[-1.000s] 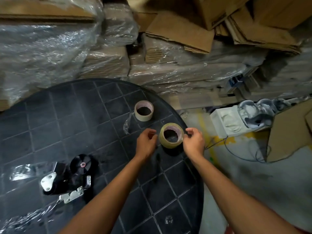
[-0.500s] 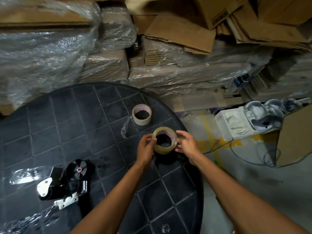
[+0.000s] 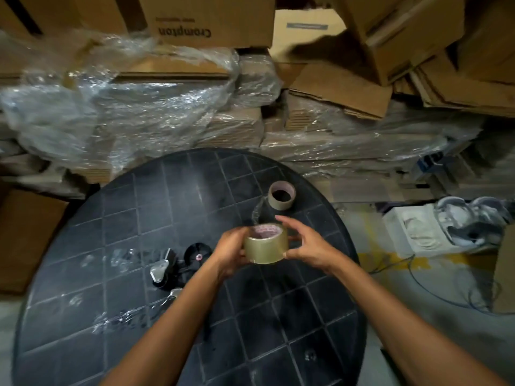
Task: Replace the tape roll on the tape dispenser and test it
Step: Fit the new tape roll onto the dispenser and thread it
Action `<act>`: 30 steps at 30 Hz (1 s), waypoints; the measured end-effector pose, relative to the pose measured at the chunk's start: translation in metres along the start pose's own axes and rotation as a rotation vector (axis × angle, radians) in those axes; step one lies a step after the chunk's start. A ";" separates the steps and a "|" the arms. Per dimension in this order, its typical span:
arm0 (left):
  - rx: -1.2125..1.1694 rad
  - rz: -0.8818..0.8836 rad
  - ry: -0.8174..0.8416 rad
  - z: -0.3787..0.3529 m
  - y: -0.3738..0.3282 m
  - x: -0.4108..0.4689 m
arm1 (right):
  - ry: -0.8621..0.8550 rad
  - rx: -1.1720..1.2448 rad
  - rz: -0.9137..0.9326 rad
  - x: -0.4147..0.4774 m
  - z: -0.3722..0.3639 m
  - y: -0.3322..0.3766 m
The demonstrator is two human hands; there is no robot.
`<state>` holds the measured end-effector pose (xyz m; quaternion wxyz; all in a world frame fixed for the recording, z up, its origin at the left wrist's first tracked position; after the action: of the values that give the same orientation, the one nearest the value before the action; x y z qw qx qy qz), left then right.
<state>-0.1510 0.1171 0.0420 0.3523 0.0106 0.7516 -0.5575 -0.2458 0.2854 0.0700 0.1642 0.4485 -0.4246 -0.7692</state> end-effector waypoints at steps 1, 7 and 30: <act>0.003 0.001 0.012 0.010 -0.005 -0.009 | 0.050 -0.028 0.032 -0.003 -0.010 0.013; -0.164 -0.024 -0.018 0.077 -0.017 -0.054 | 0.052 -0.194 0.033 -0.019 -0.082 0.064; -0.575 0.216 -0.165 0.191 0.034 -0.157 | -0.381 -0.760 0.099 -0.062 -0.229 0.101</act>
<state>0.0799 0.0273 0.0736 0.4577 -0.0550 0.8418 -0.2808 -0.0356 0.1498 0.1306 0.2733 0.1851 -0.1545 -0.9312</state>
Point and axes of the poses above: each hand's wrist, its own x-axis towards the middle knuckle, its own z-axis out of the back of the hand, y = z × x, the point moved 3 cm from there along x, towards the middle knuckle, and after that the axes turned 10 degrees about -z, right-handed, at the moved point
